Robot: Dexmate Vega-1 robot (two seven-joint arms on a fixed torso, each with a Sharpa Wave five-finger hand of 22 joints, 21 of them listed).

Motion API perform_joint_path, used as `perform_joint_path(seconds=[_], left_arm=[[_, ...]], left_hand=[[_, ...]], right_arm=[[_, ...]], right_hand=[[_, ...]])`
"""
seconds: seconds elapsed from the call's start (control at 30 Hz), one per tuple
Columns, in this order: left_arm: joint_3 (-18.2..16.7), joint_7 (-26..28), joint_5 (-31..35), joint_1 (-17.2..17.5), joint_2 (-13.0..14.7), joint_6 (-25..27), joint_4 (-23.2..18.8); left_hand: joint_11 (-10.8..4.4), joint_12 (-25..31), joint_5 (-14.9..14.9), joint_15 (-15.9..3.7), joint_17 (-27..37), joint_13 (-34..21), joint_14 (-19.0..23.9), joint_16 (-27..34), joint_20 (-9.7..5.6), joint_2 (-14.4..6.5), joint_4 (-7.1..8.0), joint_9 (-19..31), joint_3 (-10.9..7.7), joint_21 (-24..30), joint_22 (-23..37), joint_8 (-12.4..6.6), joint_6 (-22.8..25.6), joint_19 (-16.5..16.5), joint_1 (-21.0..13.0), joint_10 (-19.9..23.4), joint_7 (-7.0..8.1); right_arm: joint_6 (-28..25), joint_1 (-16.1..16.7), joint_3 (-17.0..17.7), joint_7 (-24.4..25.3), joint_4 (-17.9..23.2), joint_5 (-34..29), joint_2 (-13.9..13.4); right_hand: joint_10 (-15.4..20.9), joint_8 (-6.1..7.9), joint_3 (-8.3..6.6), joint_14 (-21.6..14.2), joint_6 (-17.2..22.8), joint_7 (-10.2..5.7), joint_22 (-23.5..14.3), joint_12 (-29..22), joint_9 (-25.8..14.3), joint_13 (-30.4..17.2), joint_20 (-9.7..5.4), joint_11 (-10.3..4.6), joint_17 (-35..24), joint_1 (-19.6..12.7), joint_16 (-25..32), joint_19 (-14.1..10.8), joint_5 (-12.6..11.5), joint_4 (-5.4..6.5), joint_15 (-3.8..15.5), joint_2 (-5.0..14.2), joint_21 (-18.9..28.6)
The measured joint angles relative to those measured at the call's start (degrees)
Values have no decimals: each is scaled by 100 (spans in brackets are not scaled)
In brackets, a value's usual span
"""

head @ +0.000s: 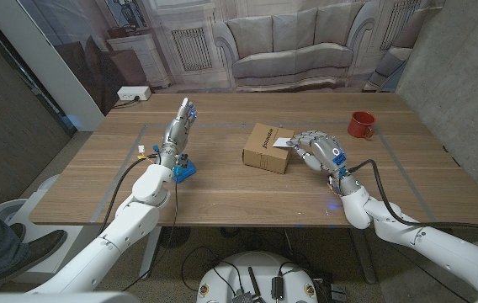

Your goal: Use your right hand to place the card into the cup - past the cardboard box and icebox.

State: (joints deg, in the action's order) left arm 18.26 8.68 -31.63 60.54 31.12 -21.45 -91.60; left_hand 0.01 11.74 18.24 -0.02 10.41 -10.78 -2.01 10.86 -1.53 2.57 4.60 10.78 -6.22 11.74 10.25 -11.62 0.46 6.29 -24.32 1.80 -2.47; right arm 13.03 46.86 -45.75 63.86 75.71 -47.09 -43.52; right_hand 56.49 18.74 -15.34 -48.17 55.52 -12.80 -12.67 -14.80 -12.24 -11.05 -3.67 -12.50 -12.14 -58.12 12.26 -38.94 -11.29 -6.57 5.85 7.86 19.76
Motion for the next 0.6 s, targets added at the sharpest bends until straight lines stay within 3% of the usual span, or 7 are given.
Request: perform_joint_path(seconds=[0.6], left_arm=[[13, 5, 3, -99, -7, 67, 53]], left_hand=[[0, 0, 0, 0, 0, 0, 0, 0, 0, 0, 24, 0, 23, 0, 0, 0, 0, 0, 0, 0, 0]], right_arm=[[17, 41, 96, 12, 0, -76, 29]], right_hand=[[155, -149, 159, -154, 141, -1, 1, 153, -44, -30, -12, 31, -26, -175, -41, -75, 0, 63, 49, 37, 192]])
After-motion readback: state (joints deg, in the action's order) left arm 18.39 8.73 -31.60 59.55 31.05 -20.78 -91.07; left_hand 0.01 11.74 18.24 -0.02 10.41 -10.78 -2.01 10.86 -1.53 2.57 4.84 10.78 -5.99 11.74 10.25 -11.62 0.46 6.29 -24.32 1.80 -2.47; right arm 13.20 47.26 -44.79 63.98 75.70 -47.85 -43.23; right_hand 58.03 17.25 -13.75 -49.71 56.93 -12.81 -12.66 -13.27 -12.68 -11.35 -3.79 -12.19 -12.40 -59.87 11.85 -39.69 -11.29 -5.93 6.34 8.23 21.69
